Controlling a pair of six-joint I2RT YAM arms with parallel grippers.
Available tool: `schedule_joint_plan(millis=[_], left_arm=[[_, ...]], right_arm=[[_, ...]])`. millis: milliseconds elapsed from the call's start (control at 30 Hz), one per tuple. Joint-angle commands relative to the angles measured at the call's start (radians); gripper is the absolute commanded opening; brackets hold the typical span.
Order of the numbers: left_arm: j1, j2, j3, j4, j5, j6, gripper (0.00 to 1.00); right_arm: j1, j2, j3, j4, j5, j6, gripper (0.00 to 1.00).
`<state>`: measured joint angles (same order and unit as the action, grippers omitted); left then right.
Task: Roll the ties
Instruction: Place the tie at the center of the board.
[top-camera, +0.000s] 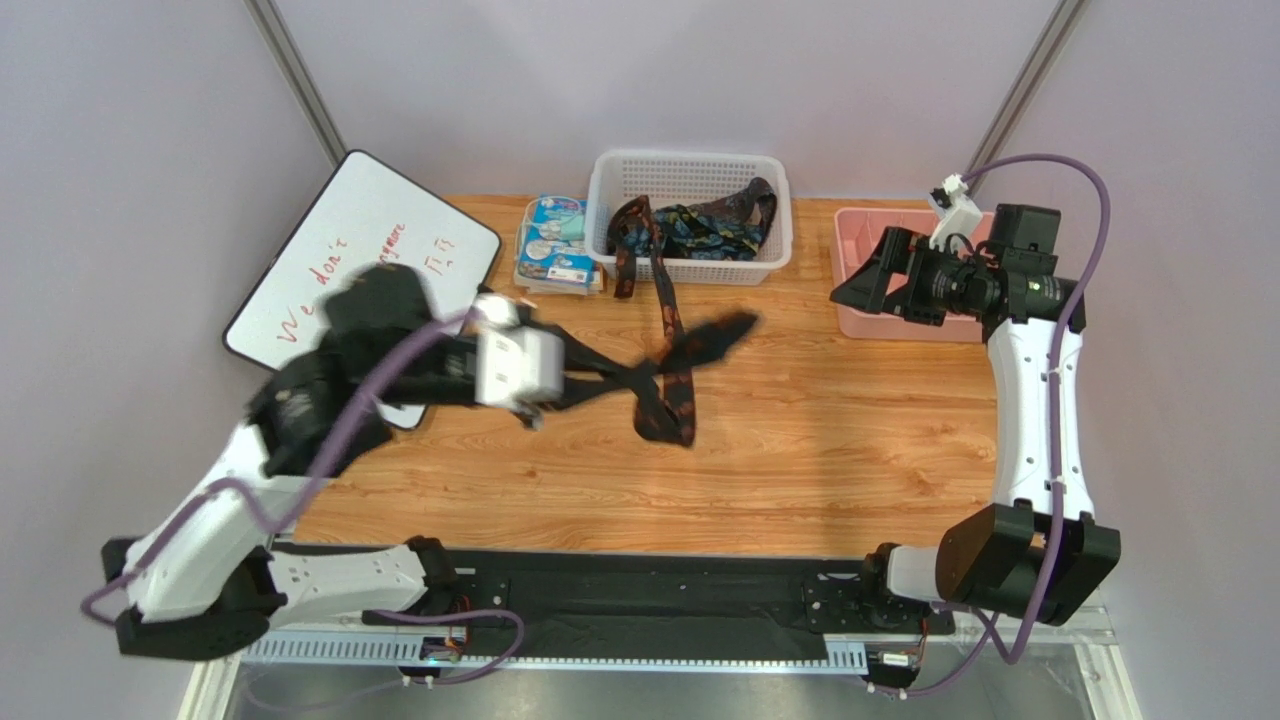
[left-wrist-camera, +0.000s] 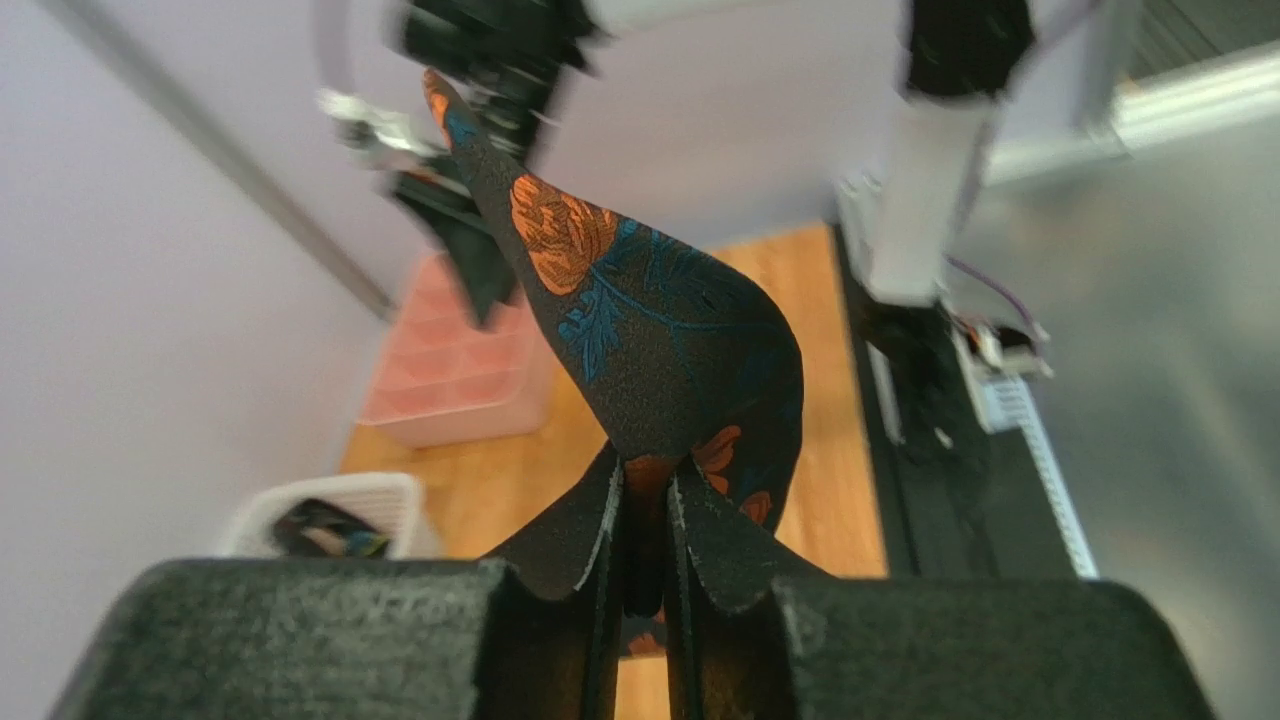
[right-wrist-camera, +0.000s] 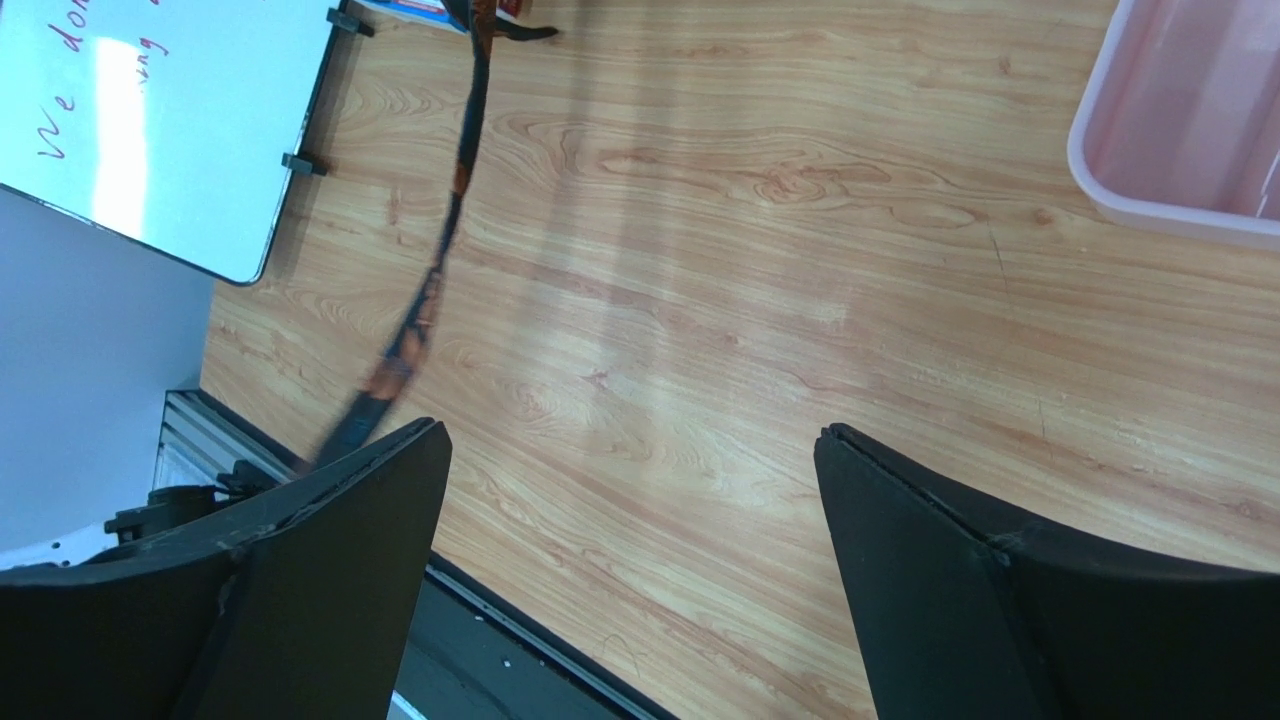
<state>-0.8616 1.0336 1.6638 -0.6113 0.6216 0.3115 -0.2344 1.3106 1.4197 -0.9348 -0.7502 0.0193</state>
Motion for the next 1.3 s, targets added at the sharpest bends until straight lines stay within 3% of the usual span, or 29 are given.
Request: schedule_joint_plan(millis=[0, 100, 200, 267, 300, 367, 400, 467, 533, 667, 733, 833, 1000, 1267], left_arm=[[-0.272, 0.163, -0.202, -0.058, -0.302, 0.166, 0.2], [-0.278, 0.385, -0.139, 0.047, -0.477, 0.012, 0.0], [-0.303, 0.708, 0.08, 0.025, -0.591, -0.028, 0.02], [-0.307, 0.773, 0.197, -0.005, -0.522, -0.02, 0.14], [-0.307, 0.769, 0.2, -0.001, -0.492, -0.012, 0.3], [-0.295, 0.697, 0.079, 0.101, -0.427, 0.014, 0.52], [-0.253, 0.59, 0.003, 0.164, -0.407, -0.011, 0.69], [-0.154, 0.499, -0.18, 0.29, -0.327, -0.08, 0.78], [0.007, 0.447, -0.229, 0.256, -0.278, -0.133, 0.8], [0.275, 0.46, -0.268, 0.18, -0.26, -0.067, 0.77], [0.422, 0.532, -0.224, 0.13, -0.232, -0.168, 0.77], [0.522, 0.623, -0.199, 0.151, -0.215, -0.297, 0.77], [0.546, 0.722, -0.219, 0.315, -0.191, -0.403, 0.82], [0.544, 0.916, -0.156, 0.495, -0.175, -0.515, 0.88]], right_arm=[[-0.003, 0.033, -0.024, -0.013, 0.0, -0.012, 1.0], [-0.003, 0.055, -0.041, -0.012, -0.006, 0.004, 1.0], [-0.006, 0.084, -0.039, -0.027, -0.008, -0.008, 1.0], [-0.013, 0.11, -0.021, -0.062, 0.0, -0.053, 1.0], [-0.017, 0.121, -0.009, -0.082, 0.003, -0.076, 1.0], [-0.032, 0.162, 0.048, -0.163, -0.003, -0.159, 0.98], [-0.037, 0.174, 0.068, -0.194, -0.011, -0.192, 0.96], [-0.037, 0.2, 0.094, -0.275, -0.017, -0.292, 0.88], [-0.037, 0.21, 0.084, -0.312, -0.011, -0.356, 0.84], [0.032, 0.217, -0.007, -0.323, 0.121, -0.452, 0.79], [0.09, 0.226, -0.036, -0.323, 0.189, -0.463, 0.73], [0.177, 0.217, -0.108, -0.299, 0.273, -0.478, 0.69], [0.273, 0.251, -0.185, -0.196, 0.436, -0.435, 0.68], [0.274, 0.423, -0.122, -0.142, 0.466, -0.297, 0.7]])
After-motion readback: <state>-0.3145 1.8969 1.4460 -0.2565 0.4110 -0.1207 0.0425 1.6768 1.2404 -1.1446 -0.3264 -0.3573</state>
